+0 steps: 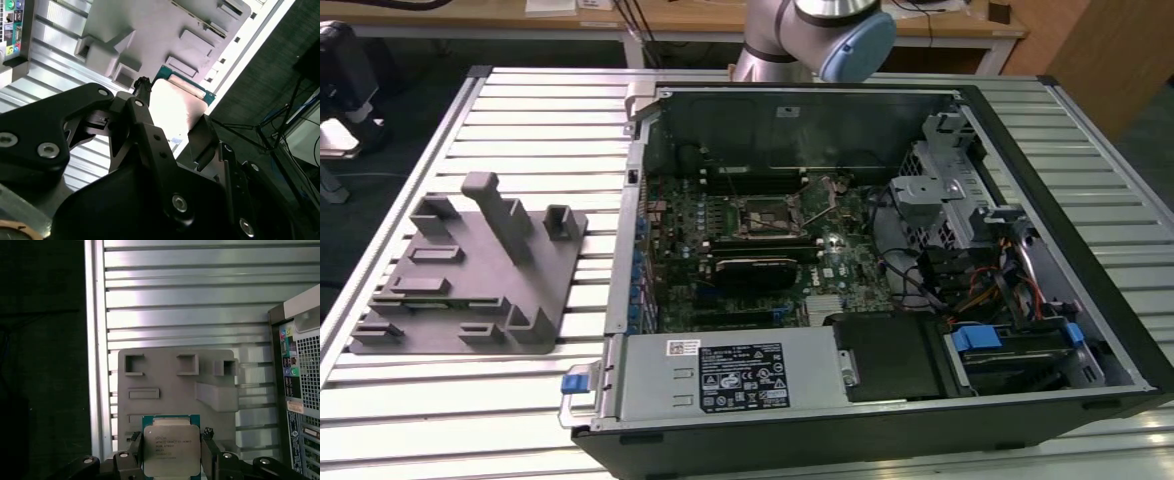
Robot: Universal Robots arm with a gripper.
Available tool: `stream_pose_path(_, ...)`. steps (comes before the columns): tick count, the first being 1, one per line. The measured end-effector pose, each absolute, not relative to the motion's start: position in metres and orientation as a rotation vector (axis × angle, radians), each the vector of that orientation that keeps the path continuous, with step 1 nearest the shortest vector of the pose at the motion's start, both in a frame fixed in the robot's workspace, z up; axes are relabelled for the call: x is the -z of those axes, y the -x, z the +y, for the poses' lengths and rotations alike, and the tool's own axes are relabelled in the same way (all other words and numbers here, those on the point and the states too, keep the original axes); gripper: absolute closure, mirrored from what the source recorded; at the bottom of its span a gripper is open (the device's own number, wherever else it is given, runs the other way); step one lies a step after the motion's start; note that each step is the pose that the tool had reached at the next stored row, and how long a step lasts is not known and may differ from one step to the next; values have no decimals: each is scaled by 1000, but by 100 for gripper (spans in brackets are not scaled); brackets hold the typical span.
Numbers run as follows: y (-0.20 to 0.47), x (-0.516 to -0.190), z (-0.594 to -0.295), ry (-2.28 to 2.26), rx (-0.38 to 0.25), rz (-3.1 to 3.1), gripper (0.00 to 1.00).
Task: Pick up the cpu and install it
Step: 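Pick up the cpu and move it towards the insertion slot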
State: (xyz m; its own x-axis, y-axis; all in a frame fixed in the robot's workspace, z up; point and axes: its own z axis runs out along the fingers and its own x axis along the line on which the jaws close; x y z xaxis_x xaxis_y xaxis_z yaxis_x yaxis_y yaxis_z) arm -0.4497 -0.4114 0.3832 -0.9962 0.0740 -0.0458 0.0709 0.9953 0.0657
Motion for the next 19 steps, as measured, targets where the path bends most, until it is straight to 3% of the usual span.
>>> stream_pose_path(19,393,-383,-411,-112,-99,3090,45)
